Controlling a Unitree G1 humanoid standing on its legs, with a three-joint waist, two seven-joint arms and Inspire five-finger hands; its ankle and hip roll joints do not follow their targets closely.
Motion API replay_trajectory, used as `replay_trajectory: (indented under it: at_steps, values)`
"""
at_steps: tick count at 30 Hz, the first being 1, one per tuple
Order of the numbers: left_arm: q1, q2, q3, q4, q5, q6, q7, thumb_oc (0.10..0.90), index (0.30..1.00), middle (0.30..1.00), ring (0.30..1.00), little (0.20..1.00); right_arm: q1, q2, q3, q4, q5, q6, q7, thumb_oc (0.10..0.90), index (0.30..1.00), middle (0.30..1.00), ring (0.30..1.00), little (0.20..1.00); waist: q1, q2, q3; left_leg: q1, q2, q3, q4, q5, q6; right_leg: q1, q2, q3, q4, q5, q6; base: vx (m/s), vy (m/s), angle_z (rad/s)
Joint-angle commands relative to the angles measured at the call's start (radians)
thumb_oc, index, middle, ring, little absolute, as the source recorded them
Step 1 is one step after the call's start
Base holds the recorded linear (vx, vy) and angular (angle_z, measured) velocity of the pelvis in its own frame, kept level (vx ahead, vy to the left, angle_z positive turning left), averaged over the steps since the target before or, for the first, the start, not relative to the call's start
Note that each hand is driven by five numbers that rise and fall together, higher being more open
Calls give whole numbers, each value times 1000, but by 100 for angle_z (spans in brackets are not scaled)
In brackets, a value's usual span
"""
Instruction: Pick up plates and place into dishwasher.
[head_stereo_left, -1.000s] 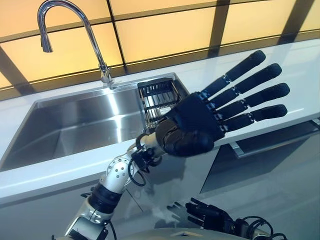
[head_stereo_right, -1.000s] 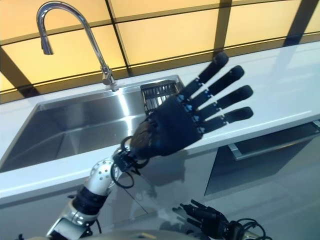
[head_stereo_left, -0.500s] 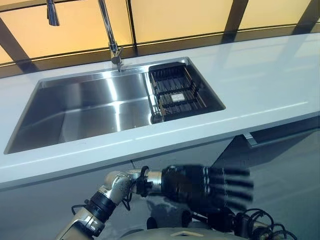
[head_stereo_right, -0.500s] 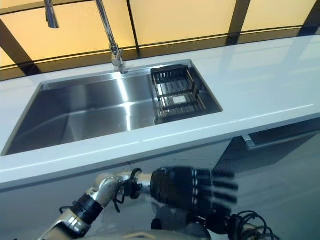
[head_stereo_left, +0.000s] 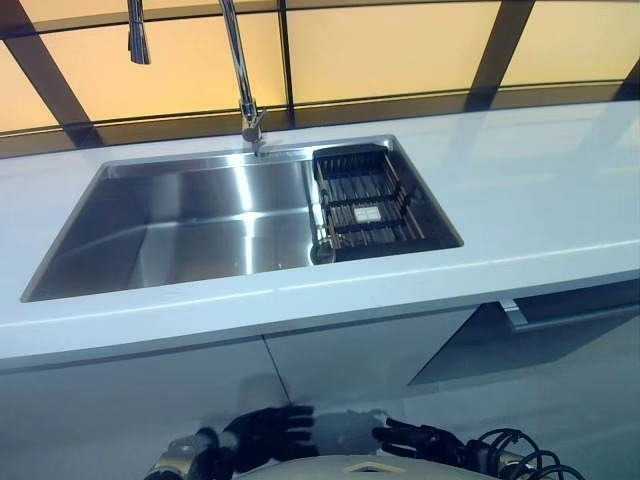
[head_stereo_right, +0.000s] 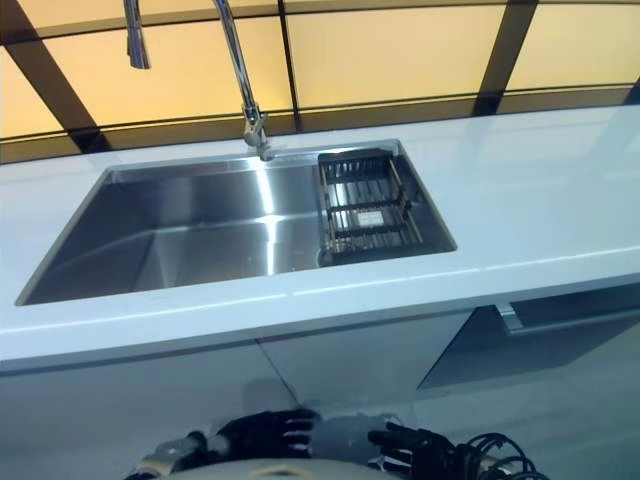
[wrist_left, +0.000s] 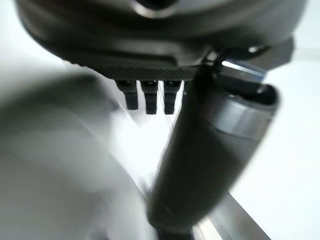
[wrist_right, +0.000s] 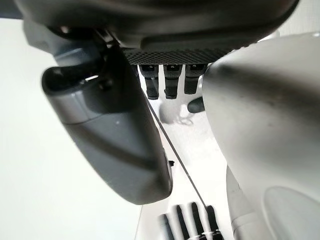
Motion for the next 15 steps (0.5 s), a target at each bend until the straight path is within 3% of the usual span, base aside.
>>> replay_trajectory:
  at_steps: [1,4,5,6,11,15]
  values:
    - [-34,-32,28,103,146,11,231,800,900,900,900,900,19,17,29,82,-103,-35,-72,800,900,900,900,900,12,20,-35,9,-65,-34,6,-133,59,-5,52,-6,7,-42,10,60,-37,11]
    - [-27,-38,62,106,127,36,291,800,900,900,900,900,31,24,38,78,-124,-63,-87,800,900,900,900,900,13,21,-39,10,-66,-36,6,-134,58,-5,52,-9,7,-45,10,31,-15,2]
    - [-2,-48,109,116,88,52,391,800,900,900,900,900,63,49,55,53,-162,-155,-127,800,900,900,900,900,13,23,-41,8,-67,-41,6,-131,56,-7,52,-11,7,-45,10,39,-14,-2]
    - [2,-49,114,117,76,53,409,800,900,900,900,900,67,52,58,49,-169,-167,-135,800,900,900,900,900,13,24,-41,8,-67,-42,6,-130,56,-7,52,-11,7,-45,10,47,-18,-4]
    - [33,-84,154,128,74,84,536,800,900,900,900,900,92,90,60,33,-176,-199,-251,800,900,900,900,900,13,24,-33,7,-69,-50,6,-127,52,-7,53,-15,7,-50,6,6,-5,6]
    - [46,-120,189,130,-47,118,646,800,900,900,900,900,96,113,69,30,-197,-195,-268,800,900,900,900,900,16,25,-28,12,-72,-59,6,-128,52,0,55,-20,7,-55,2,7,-2,4]
